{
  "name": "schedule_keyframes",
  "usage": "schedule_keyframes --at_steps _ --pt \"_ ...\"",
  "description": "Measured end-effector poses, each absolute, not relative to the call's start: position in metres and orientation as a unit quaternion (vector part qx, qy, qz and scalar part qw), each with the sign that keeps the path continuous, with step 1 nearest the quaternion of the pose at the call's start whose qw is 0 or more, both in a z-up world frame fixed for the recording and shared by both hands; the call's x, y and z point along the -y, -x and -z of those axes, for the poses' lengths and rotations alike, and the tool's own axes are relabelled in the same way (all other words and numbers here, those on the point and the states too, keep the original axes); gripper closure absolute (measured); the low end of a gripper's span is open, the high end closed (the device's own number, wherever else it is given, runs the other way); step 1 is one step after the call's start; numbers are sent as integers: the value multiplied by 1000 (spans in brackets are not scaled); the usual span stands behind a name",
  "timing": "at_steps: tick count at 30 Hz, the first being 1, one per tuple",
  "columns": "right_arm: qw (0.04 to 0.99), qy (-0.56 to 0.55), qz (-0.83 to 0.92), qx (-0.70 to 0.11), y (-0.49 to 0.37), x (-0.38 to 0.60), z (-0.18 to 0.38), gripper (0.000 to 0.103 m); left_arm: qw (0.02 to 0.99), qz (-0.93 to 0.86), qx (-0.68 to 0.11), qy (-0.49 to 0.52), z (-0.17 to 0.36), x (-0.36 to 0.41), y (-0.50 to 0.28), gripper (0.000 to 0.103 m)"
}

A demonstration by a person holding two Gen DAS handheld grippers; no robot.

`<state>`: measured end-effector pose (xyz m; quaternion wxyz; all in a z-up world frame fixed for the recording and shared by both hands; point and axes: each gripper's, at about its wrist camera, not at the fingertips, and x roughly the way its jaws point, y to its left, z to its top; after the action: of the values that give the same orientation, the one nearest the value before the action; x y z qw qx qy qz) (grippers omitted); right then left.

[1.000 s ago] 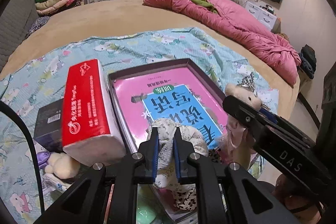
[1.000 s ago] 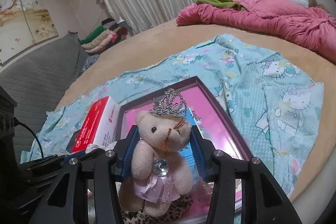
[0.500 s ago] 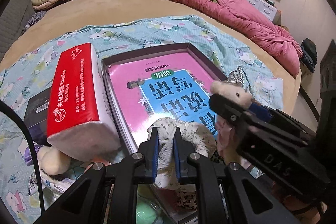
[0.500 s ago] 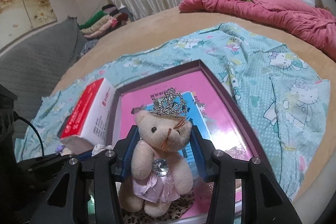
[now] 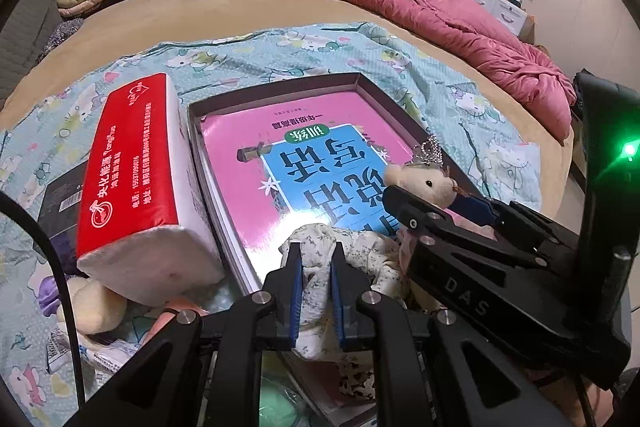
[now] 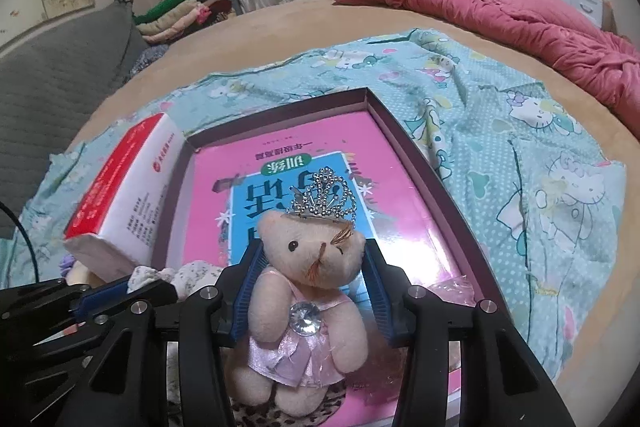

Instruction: Organize soft objects

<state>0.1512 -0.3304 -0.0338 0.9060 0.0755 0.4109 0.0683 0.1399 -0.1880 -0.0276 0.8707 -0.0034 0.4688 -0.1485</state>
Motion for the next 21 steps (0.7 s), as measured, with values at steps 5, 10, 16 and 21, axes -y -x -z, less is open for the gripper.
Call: schedule_keyframes --at_steps 5,10,16,21 --pt "905 -67 -54 -417 -156 334 41 52 869 150 -472 4 30 189 -141 90" --pt "902 -70 -46 -423 -159 337 48 51 867 152 -475 3 33 192 -141 90" --pt "903 -61 -47 -422 -160 335 50 49 866 153 -477 2 35 193 -142 90" --pt "904 -67 -51 -419 -161 335 50 47 865 152 -478 1 35 194 -143 90"
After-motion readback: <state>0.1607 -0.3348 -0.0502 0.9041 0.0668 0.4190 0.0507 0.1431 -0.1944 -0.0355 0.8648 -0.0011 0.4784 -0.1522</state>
